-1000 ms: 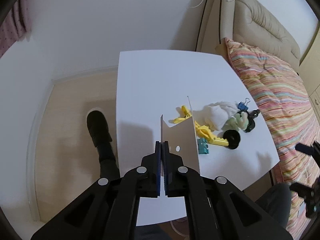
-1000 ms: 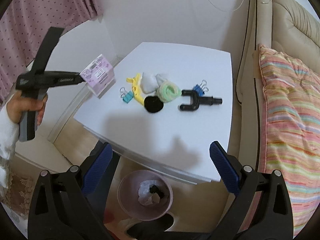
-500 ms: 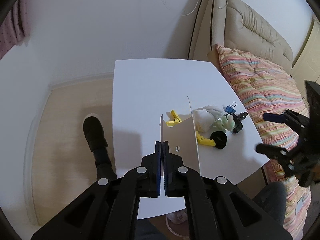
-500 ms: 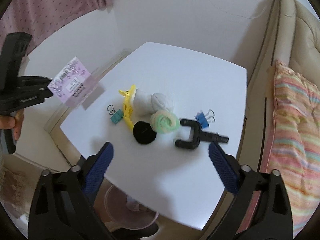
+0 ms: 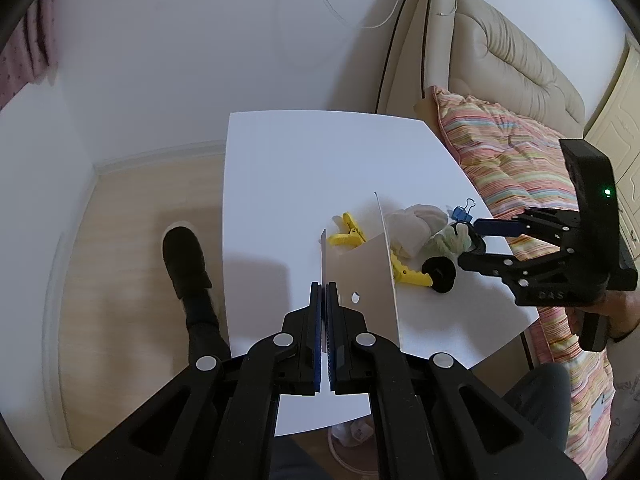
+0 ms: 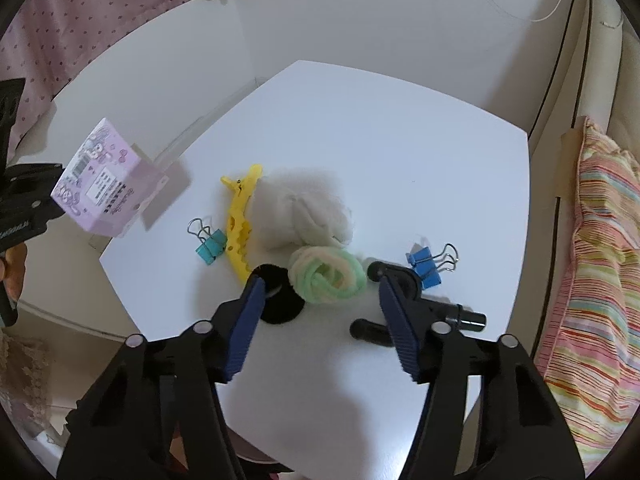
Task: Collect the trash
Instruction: 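Lift the pink box with the left gripper while the right gripper grasps the green tape roll, then drop the green roll into the bin with the right gripper while the left holds the pink box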
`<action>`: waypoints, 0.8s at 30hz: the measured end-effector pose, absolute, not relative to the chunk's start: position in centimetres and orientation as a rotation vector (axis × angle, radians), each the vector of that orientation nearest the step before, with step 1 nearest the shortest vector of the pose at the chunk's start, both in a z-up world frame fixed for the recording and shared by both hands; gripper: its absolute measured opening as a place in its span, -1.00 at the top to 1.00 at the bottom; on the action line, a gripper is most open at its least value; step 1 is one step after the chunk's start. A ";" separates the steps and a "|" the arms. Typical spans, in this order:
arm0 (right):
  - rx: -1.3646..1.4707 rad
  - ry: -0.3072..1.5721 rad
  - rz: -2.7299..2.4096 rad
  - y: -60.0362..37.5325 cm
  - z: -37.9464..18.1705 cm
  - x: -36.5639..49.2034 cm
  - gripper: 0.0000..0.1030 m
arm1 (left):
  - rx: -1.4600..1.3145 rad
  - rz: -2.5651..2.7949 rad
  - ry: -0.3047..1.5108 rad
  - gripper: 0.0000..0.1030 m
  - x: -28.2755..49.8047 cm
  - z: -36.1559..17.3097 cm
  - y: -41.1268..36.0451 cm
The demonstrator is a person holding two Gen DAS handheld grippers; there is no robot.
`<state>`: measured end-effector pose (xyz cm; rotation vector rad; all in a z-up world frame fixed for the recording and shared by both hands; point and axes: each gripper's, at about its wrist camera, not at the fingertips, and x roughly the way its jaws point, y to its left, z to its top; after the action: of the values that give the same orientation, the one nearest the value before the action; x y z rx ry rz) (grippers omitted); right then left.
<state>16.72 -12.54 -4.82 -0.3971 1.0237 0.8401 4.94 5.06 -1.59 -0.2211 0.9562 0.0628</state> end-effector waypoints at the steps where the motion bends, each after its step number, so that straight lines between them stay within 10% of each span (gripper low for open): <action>1: -0.394 1.028 0.841 -12.4 -5.0 16.9 -0.04 | -0.222 0.063 0.956 0.95 4.9 -1.6 5.1; 12: -0.360 1.057 0.832 -12.4 -5.7 17.6 0.39 | -0.221 0.059 0.953 0.95 4.9 -1.6 5.0; 24: -0.358 0.996 0.813 -13.2 -3.5 16.5 0.43 | -0.204 0.040 0.941 0.95 4.8 -1.2 4.3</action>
<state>16.53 -13.22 -3.47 -0.3580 0.9959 0.8134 4.77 4.30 -1.23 -0.2037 0.9407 0.0398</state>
